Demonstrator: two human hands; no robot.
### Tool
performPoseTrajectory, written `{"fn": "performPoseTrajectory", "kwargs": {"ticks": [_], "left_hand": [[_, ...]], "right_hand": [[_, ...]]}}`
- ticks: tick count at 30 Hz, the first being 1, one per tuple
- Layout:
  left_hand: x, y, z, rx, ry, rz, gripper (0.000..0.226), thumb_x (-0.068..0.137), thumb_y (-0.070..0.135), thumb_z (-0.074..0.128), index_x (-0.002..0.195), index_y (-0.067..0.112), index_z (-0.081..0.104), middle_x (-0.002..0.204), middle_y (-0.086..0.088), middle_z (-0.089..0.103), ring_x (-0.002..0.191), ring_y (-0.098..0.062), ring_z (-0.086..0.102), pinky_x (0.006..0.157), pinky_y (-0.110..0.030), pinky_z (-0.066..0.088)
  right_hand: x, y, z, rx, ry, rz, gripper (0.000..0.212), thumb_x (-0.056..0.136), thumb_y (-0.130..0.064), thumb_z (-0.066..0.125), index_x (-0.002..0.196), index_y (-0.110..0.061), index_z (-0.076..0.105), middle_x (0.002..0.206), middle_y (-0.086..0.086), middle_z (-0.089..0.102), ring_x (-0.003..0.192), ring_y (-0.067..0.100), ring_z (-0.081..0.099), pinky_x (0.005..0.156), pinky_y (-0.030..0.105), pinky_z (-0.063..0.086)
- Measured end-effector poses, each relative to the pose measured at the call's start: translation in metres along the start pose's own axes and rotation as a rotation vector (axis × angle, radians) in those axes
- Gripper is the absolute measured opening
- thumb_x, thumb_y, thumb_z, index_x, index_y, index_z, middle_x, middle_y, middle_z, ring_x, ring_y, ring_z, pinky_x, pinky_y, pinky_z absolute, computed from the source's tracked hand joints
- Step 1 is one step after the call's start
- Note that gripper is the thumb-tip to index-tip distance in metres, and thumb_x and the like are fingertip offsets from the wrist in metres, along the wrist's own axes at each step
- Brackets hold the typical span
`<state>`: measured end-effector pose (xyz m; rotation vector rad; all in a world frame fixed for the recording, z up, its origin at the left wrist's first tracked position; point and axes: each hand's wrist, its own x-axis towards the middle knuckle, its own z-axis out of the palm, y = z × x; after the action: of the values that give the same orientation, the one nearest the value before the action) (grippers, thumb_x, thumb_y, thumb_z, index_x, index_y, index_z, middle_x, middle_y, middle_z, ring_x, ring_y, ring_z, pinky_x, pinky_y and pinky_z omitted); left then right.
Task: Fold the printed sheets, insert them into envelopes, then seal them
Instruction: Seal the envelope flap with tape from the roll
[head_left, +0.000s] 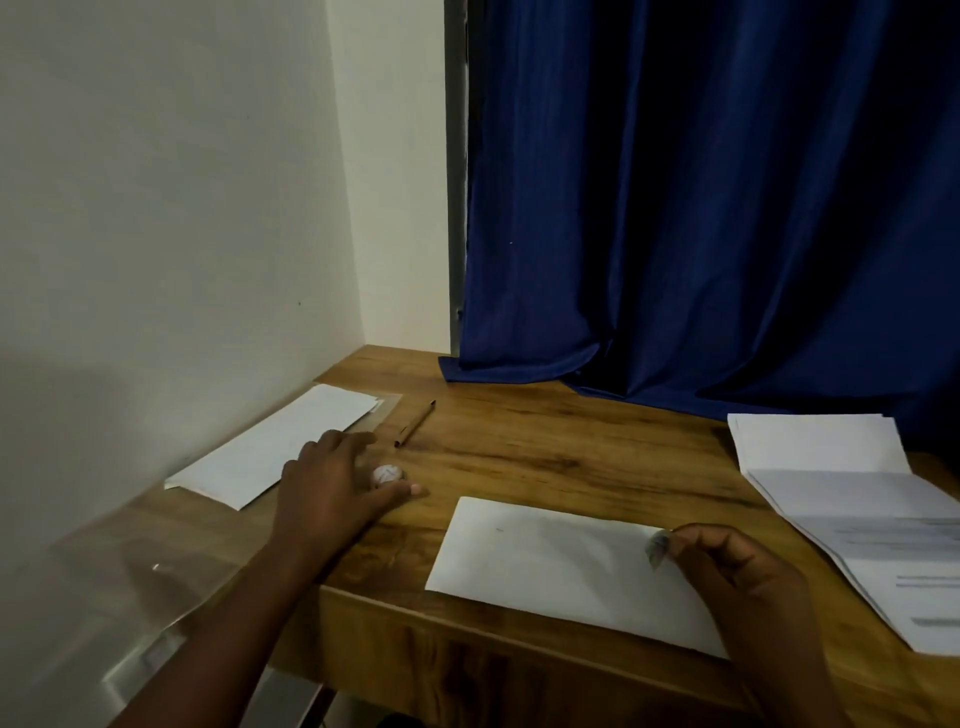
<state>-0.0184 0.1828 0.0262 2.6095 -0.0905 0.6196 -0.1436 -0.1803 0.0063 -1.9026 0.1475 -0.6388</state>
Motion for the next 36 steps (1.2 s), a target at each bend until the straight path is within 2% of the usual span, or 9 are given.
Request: {"fn": "performPoseTrajectory", "kwargs": {"ticks": [3, 9, 12, 15, 21, 24, 27, 31, 36], "left_hand": [[-0.004, 0.034, 0.001, -0.061, 0.004, 0.065, 0.083, 0.076, 0.089, 0.049, 0.137, 0.034, 0.056, 0.143, 0.001, 0.055, 0.128, -0.022, 0.05, 0.104, -0.047, 0.045], [-0.042, 0.13, 0.05, -0.269, -0.235, 0.446, 0.06, 0.088, 0.073, 0.05, 0.14, 0.042, 0.051, 0.147, 0.018, 0.046, 0.135, -0.002, 0.036, 0.113, -0.029, 0.031], [-0.056, 0.162, 0.075, -0.34, -0.314, 0.505, 0.059, 0.087, 0.073, 0.048, 0.137, 0.043, 0.053, 0.143, 0.022, 0.048, 0.13, 0.002, 0.039, 0.112, -0.026, 0.032], [-0.062, 0.171, 0.089, -0.314, -0.339, 0.569, 0.05, 0.089, 0.067, 0.052, 0.132, 0.042, 0.057, 0.135, 0.023, 0.053, 0.123, 0.002, 0.042, 0.109, -0.027, 0.035], [-0.065, 0.166, 0.093, -0.254, -0.335, 0.607, 0.053, 0.088, 0.069, 0.044, 0.132, 0.041, 0.054, 0.135, 0.024, 0.05, 0.128, 0.0, 0.039, 0.109, -0.024, 0.03], [-0.067, 0.166, 0.091, -0.214, -0.336, 0.627, 0.057, 0.091, 0.068, 0.039, 0.14, 0.041, 0.046, 0.141, 0.021, 0.047, 0.132, -0.002, 0.036, 0.111, -0.025, 0.027], [-0.069, 0.167, 0.089, -0.186, -0.323, 0.625, 0.059, 0.091, 0.066, 0.037, 0.143, 0.04, 0.043, 0.143, 0.018, 0.046, 0.134, -0.006, 0.037, 0.113, -0.029, 0.028], [-0.071, 0.169, 0.089, -0.163, -0.313, 0.627, 0.057, 0.092, 0.064, 0.035, 0.143, 0.039, 0.04, 0.141, 0.017, 0.043, 0.132, -0.006, 0.037, 0.112, -0.027, 0.028], [-0.071, 0.169, 0.088, -0.155, -0.372, 0.681, 0.054, 0.095, 0.063, 0.033, 0.146, 0.044, 0.034, 0.146, 0.018, 0.035, 0.135, -0.005, 0.03, 0.114, -0.028, 0.025]], "right_hand": [[0.0, 0.001, -0.002, 0.055, 0.023, 0.024, 0.02, 0.09, -0.009, 0.07, 0.079, -0.025, 0.074, 0.081, -0.03, 0.071, 0.077, -0.014, 0.061, 0.067, 0.023, 0.042], [0.003, 0.001, -0.005, 0.261, 0.095, 0.106, 0.018, 0.091, -0.01, 0.069, 0.079, -0.018, 0.08, 0.085, -0.005, 0.079, 0.077, 0.003, 0.071, 0.075, 0.031, 0.052], [0.01, -0.001, -0.012, 0.535, 0.088, 0.26, 0.018, 0.093, -0.014, 0.066, 0.082, -0.015, 0.082, 0.086, 0.009, 0.077, 0.078, 0.02, 0.073, 0.081, 0.037, 0.056], [0.016, 0.001, -0.024, 0.752, 0.084, 0.344, 0.016, 0.089, -0.019, 0.068, 0.081, -0.015, 0.081, 0.082, 0.01, 0.074, 0.073, 0.021, 0.072, 0.076, 0.037, 0.059], [0.032, 0.005, -0.047, 0.245, -0.095, 0.247, 0.014, 0.09, -0.03, 0.07, 0.093, -0.021, 0.081, 0.09, 0.011, 0.078, 0.083, 0.026, 0.072, 0.076, 0.032, 0.059], [0.052, 0.001, -0.051, 0.039, -0.241, 0.224, 0.013, 0.094, -0.026, 0.069, 0.089, -0.022, 0.08, 0.083, 0.008, 0.077, 0.072, 0.022, 0.067, 0.069, 0.032, 0.054], [0.066, 0.0, -0.045, -0.1, -0.348, 0.223, 0.013, 0.093, -0.027, 0.07, 0.086, -0.023, 0.08, 0.079, 0.008, 0.076, 0.064, 0.017, 0.061, 0.061, 0.03, 0.046], [0.074, 0.001, -0.036, -0.266, -0.463, 0.178, 0.014, 0.079, -0.042, 0.08, 0.083, -0.028, 0.079, 0.083, 0.004, 0.078, 0.071, 0.03, 0.068, 0.064, 0.038, 0.052], [0.085, -0.001, -0.037, -0.338, -0.537, 0.14, 0.01, 0.08, -0.031, 0.083, 0.08, -0.022, 0.079, 0.083, 0.001, 0.078, 0.078, 0.026, 0.072, 0.069, 0.037, 0.058]]}}
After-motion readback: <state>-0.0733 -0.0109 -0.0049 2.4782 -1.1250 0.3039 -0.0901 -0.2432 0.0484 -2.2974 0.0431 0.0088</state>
